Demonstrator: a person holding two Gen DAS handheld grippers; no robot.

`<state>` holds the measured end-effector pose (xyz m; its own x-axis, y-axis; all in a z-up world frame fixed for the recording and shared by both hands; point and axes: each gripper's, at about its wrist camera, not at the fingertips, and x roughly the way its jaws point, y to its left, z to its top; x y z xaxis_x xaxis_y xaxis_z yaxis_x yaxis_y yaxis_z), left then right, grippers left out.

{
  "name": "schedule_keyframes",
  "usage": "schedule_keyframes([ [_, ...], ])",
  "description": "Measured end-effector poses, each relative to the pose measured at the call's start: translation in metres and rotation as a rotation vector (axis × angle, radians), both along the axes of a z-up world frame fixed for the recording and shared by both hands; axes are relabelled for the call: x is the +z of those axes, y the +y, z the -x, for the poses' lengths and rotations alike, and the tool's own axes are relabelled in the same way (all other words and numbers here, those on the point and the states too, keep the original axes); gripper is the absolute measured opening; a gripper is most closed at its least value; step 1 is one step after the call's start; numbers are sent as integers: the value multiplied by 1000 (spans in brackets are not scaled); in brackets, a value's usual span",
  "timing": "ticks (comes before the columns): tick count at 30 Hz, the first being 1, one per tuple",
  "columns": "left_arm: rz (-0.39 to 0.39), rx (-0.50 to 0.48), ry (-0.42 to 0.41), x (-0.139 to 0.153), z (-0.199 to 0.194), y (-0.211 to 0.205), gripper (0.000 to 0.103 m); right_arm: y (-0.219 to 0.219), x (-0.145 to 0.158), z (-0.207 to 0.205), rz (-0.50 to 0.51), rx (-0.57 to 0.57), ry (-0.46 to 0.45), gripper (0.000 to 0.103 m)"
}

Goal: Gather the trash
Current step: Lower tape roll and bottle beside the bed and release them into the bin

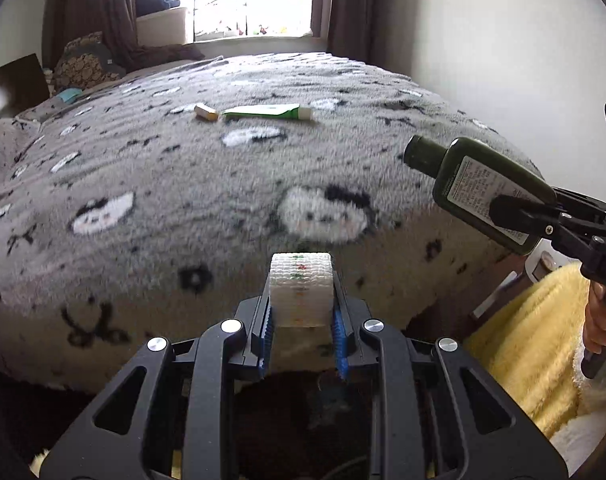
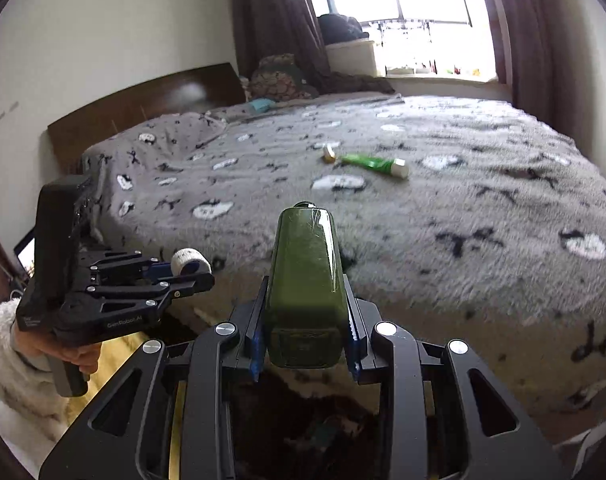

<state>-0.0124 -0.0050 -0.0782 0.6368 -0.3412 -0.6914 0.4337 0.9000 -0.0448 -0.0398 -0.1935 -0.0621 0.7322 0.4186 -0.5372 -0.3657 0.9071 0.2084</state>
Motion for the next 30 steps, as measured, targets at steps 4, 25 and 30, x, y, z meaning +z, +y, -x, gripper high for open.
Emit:
schedule_keyframes([
  [4,9,21,58,-25,13,7,23,8,-30,5,-3,13,98,32],
  [25,-61,43,386,-169,-1,7,23,49,-185,-17,106,14,552,32],
  [30,-101,14,458,-194,-8,-4,23,50,-211,-23,136,-25,631,32],
])
